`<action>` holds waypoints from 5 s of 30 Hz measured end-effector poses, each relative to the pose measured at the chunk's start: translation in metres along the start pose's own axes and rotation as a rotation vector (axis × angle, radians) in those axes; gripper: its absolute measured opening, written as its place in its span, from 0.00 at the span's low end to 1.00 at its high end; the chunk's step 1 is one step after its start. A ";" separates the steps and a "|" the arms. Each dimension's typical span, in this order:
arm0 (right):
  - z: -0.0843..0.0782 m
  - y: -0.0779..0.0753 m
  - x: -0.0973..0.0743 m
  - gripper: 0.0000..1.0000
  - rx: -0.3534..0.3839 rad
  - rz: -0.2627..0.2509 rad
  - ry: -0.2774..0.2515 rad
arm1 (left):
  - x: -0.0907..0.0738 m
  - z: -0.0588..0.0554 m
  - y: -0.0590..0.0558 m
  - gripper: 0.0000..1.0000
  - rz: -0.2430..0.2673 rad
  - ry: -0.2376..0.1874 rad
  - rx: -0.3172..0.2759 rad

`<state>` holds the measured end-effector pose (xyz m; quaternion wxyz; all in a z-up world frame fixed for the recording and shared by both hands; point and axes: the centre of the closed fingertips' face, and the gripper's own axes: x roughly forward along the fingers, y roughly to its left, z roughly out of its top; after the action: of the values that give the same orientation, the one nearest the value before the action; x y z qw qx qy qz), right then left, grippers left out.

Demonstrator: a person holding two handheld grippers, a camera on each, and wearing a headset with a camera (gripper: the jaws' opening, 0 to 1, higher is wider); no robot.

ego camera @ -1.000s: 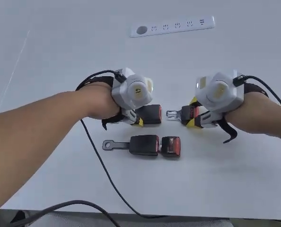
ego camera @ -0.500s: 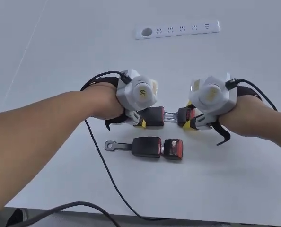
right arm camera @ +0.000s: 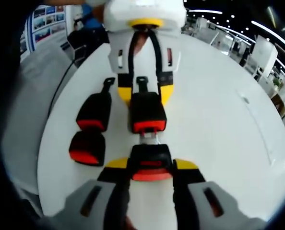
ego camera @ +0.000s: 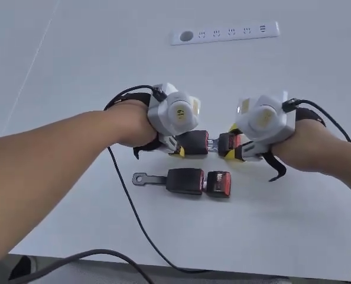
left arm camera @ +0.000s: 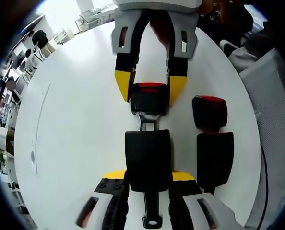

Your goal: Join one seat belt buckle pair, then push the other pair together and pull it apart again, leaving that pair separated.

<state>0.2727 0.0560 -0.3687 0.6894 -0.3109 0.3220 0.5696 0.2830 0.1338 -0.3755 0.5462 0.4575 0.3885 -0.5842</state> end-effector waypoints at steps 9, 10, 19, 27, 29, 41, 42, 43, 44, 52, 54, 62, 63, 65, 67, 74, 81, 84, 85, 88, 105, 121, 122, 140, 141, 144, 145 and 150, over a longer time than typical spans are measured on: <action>0.007 0.001 0.001 0.31 -0.007 0.016 -0.022 | -0.001 -0.002 -0.001 0.32 0.004 -0.020 -0.019; 0.007 0.001 0.001 0.31 -0.006 0.016 -0.023 | -0.002 -0.002 -0.001 0.31 0.005 -0.023 -0.021; 0.014 0.001 0.003 0.31 -0.034 0.031 -0.024 | -0.001 0.000 -0.002 0.31 -0.016 -0.036 -0.006; 0.022 0.002 0.007 0.31 -0.026 0.030 -0.031 | -0.001 -0.001 -0.002 0.30 -0.014 -0.041 -0.027; 0.021 0.001 0.007 0.31 -0.033 0.032 -0.029 | -0.001 0.000 -0.002 0.30 -0.013 -0.035 -0.018; 0.020 0.002 0.007 0.31 -0.042 0.025 -0.021 | 0.001 -0.001 -0.002 0.31 -0.015 -0.021 -0.011; 0.020 0.002 0.006 0.31 -0.044 0.023 -0.020 | 0.001 -0.002 -0.002 0.31 -0.015 -0.022 -0.010; 0.019 0.003 0.006 0.31 -0.043 0.022 -0.018 | 0.001 -0.001 -0.003 0.31 -0.013 -0.023 -0.010; 0.019 0.003 0.005 0.31 -0.043 0.021 -0.017 | 0.001 -0.001 -0.003 0.31 -0.013 -0.025 -0.012; 0.007 0.002 -0.003 0.32 -0.022 0.021 -0.017 | 0.001 -0.002 -0.002 0.31 -0.012 -0.032 -0.009; 0.008 0.003 -0.003 0.32 -0.024 0.021 -0.016 | 0.001 -0.002 -0.002 0.31 -0.010 -0.028 -0.008; 0.005 0.003 -0.006 0.33 -0.006 0.021 -0.033 | -0.001 -0.001 -0.002 0.31 -0.006 -0.023 0.001; 0.004 0.003 -0.007 0.33 -0.010 0.019 -0.031 | 0.000 -0.001 -0.002 0.31 -0.006 -0.023 0.001; 0.000 0.004 -0.009 0.33 -0.014 0.015 -0.029 | 0.000 -0.001 -0.001 0.31 -0.005 -0.019 0.002; -0.003 0.004 -0.012 0.33 0.000 0.020 -0.033 | 0.000 -0.001 -0.002 0.32 -0.006 -0.012 0.006; -0.018 0.008 -0.023 0.34 -0.014 0.029 -0.018 | -0.001 -0.001 -0.002 0.32 -0.007 -0.004 0.017; -0.044 0.002 -0.042 0.34 0.011 0.002 0.006 | 0.000 0.000 -0.002 0.32 -0.003 0.012 0.031; -0.057 -0.001 -0.050 0.34 0.020 -0.008 0.024 | 0.000 -0.001 0.000 0.32 -0.001 0.015 0.024; -0.061 -0.001 -0.053 0.34 0.024 -0.010 0.029 | 0.000 -0.001 -0.001 0.32 0.002 0.017 0.016; -0.075 -0.003 -0.064 0.35 0.033 -0.016 0.051 | -0.001 -0.001 -0.001 0.32 0.007 0.020 0.014; -0.115 -0.009 -0.092 0.46 0.043 -0.057 0.131 | -0.003 0.001 0.003 0.36 0.048 0.025 -0.006; -0.087 0.027 -0.142 0.65 0.171 -0.198 0.019 | -0.087 0.005 -0.024 0.54 0.263 -0.086 -0.161; -0.085 0.030 -0.144 0.66 0.178 -0.203 0.011 | -0.091 0.003 -0.030 0.55 0.265 -0.088 -0.155; -0.071 0.088 -0.187 0.80 0.190 -0.280 -0.030 | -0.135 -0.044 -0.118 0.85 0.423 -0.268 -0.419; -0.070 0.090 -0.189 0.81 0.187 -0.291 -0.036 | -0.135 -0.046 -0.123 0.86 0.413 -0.277 -0.439; -0.065 0.095 -0.195 0.83 0.199 -0.306 -0.066 | -0.136 -0.055 -0.132 0.90 0.404 -0.292 -0.502; -0.064 0.096 -0.196 0.84 0.201 -0.321 -0.068 | -0.138 -0.059 -0.133 0.92 0.417 -0.292 -0.507; -0.064 0.098 -0.196 0.91 0.282 -0.346 -0.101 | -0.144 -0.068 -0.139 0.97 0.443 -0.328 -0.587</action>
<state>0.1425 -0.0945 -0.2565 0.8287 -0.2331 0.3052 0.4071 0.1499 0.2536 -0.2631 0.8212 0.2557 0.3386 -0.3817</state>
